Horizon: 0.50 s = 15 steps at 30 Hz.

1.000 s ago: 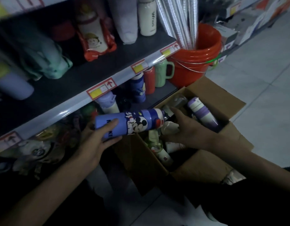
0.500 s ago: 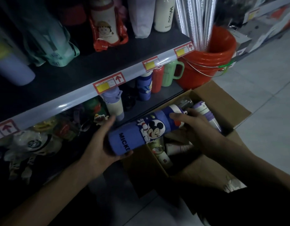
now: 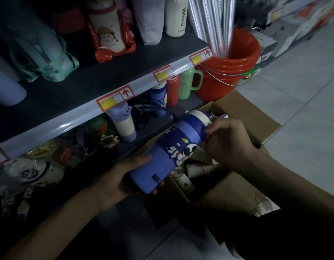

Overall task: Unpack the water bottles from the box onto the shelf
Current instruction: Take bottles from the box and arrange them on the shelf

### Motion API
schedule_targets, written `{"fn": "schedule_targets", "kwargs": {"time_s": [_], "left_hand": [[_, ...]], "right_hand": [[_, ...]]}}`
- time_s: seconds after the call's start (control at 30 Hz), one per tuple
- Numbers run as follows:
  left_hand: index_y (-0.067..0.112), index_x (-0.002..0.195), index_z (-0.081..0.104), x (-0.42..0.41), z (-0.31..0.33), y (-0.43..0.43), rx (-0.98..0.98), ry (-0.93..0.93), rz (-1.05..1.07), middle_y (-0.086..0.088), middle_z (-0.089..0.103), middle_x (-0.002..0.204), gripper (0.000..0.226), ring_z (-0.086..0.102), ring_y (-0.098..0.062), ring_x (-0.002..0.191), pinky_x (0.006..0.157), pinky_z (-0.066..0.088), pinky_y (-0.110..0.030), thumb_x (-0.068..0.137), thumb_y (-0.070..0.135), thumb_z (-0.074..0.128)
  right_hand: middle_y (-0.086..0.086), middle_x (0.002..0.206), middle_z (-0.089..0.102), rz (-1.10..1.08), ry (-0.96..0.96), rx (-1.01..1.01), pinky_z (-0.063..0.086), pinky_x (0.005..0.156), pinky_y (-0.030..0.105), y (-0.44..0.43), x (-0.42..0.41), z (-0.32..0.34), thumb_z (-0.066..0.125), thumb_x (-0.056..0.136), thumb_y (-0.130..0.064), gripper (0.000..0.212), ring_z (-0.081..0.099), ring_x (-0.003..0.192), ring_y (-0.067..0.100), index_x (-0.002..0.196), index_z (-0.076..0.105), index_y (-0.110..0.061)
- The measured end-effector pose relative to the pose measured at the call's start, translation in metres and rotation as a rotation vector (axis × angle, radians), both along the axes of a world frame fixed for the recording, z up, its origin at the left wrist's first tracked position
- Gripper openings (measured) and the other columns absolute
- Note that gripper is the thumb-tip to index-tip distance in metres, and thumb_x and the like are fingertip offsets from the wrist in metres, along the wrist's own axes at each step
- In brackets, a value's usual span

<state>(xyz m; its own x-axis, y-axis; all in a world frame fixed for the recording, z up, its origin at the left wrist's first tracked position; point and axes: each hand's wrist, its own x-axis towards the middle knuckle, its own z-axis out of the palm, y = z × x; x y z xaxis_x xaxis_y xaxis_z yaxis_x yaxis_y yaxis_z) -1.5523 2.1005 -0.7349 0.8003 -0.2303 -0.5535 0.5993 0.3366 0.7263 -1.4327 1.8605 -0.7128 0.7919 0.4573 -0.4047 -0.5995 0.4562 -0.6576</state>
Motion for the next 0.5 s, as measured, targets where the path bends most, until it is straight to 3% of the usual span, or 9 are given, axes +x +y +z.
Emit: {"fn": "schedule_targets", "kwargs": {"time_s": [0.07,0.17,0.27,0.33,0.4,0.43,0.5], "left_hand": [[0.027,0.108,0.08,-0.002,-0.004,-0.004,0.153,-0.123,0.039,-0.015,0.074,0.118,0.074,0.074,-0.03,0.098,0.074,0.062,-0.037,0.041,0.051,0.1],[0.036,0.116,0.075,-0.002,-0.004,-0.008,0.37,-0.307,0.037,0.005,0.075,0.12,0.058,0.072,-0.016,0.109,0.081,0.058,-0.024,0.06,0.046,0.086],[0.032,0.129,0.066,-0.003,-0.008,-0.01,0.476,-0.402,0.063,0.012,0.072,0.126,0.068,0.068,-0.009,0.115,0.088,0.057,-0.025,0.064,0.041,0.084],[0.03,0.125,0.069,-0.003,-0.01,-0.011,0.519,-0.455,0.094,0.014,0.073,0.123,0.064,0.069,-0.005,0.112,0.085,0.055,-0.021,0.063,0.04,0.085],[0.03,0.116,0.072,-0.003,-0.008,-0.013,0.539,-0.456,0.117,0.013,0.075,0.116,0.057,0.071,-0.006,0.105,0.081,0.055,-0.02,0.061,0.043,0.084],[0.031,0.114,0.073,-0.002,-0.007,-0.013,0.528,-0.454,0.127,0.013,0.075,0.115,0.056,0.071,-0.007,0.105,0.08,0.056,-0.019,0.061,0.044,0.084],[0.033,0.116,0.073,-0.002,-0.005,-0.011,0.476,-0.433,0.151,0.012,0.074,0.119,0.055,0.071,-0.008,0.108,0.081,0.056,-0.019,0.062,0.043,0.084]], "right_hand": [[0.027,0.115,0.036,0.058,-0.005,-0.014,0.036,0.105,0.049,-0.002,-0.002,0.001,0.064,0.059,-0.002,0.061,0.039,0.106,0.041,0.117,0.048,-0.011],[0.016,0.112,0.062,0.039,0.023,-0.041,0.043,0.102,0.043,-0.005,-0.007,-0.004,0.045,0.078,-0.001,0.038,0.058,0.103,0.034,0.113,0.06,-0.008],[0.008,0.084,0.06,0.04,0.045,-0.032,0.053,0.074,0.028,-0.003,-0.011,-0.002,0.039,0.08,0.001,0.02,0.059,0.074,0.021,0.09,0.055,-0.006],[0.001,0.061,0.057,0.044,0.041,-0.025,0.046,0.062,0.025,-0.002,-0.012,0.002,0.032,0.086,0.003,0.035,0.057,0.051,0.013,0.064,0.057,-0.01],[-0.002,0.052,0.055,0.038,0.019,-0.025,0.04,0.065,0.026,-0.001,-0.017,0.009,0.028,0.089,0.004,0.056,0.055,0.044,0.011,0.046,0.059,-0.016],[-0.002,0.052,0.056,0.041,0.006,-0.022,0.04,0.068,0.026,0.0,-0.017,0.01,0.029,0.089,0.003,0.057,0.056,0.046,0.012,0.045,0.059,-0.015],[0.005,0.069,0.059,0.04,0.0,-0.018,0.041,0.081,0.027,0.002,-0.015,0.008,0.037,0.085,0.0,0.031,0.059,0.063,0.018,0.064,0.06,-0.004]]}}
